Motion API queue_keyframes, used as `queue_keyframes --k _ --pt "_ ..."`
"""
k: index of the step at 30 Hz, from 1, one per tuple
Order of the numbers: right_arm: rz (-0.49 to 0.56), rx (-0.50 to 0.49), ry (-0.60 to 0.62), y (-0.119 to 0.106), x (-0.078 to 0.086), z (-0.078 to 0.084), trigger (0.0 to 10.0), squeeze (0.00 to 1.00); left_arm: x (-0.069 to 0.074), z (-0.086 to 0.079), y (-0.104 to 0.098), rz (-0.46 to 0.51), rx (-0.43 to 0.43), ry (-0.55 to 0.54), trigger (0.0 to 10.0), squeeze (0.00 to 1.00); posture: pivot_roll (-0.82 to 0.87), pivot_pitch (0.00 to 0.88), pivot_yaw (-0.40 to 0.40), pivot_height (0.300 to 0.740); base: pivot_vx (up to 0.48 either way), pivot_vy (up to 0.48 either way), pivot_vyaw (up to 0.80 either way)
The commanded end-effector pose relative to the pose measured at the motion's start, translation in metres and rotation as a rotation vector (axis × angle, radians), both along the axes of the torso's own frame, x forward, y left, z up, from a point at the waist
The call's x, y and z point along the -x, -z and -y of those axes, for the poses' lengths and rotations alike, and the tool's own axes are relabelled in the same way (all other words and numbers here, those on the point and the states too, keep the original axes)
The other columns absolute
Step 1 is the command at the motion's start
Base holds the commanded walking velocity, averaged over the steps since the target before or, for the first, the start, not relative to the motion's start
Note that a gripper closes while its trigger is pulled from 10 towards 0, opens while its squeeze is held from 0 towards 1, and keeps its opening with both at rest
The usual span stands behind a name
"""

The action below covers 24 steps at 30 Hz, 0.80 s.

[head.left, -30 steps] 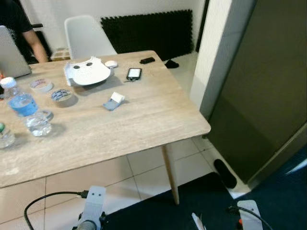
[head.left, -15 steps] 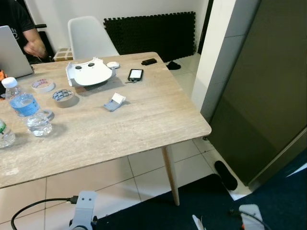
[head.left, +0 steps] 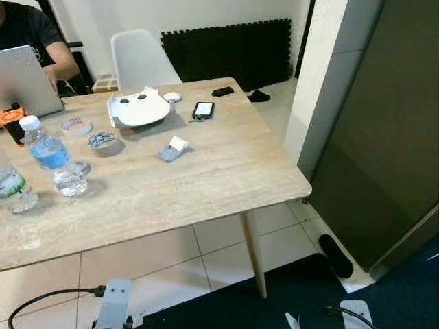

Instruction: Restocking fridge

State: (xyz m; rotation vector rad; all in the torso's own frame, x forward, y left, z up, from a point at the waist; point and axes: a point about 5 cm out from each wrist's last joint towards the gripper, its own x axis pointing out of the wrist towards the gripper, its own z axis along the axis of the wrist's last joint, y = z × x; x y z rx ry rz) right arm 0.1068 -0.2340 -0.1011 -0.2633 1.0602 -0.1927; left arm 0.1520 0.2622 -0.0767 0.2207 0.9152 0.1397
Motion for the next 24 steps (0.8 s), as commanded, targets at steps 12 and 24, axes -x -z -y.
queue_keyframes --k 12,24 --pt "0.023 -0.01 0.011 -0.002 -0.009 -0.003 10.0 0.0 0.0 0.003 0.001 -0.013 0.001 0.013 10.0 0.0 0.04 0.0 -0.01 0.74 0.0 0.0 -0.69" --pt "0.021 -0.014 0.014 -0.001 -0.008 -0.003 10.0 0.0 -0.004 0.004 0.0 -0.002 0.001 0.018 10.0 0.0 0.03 0.0 -0.007 0.74 0.0 0.0 -0.77"
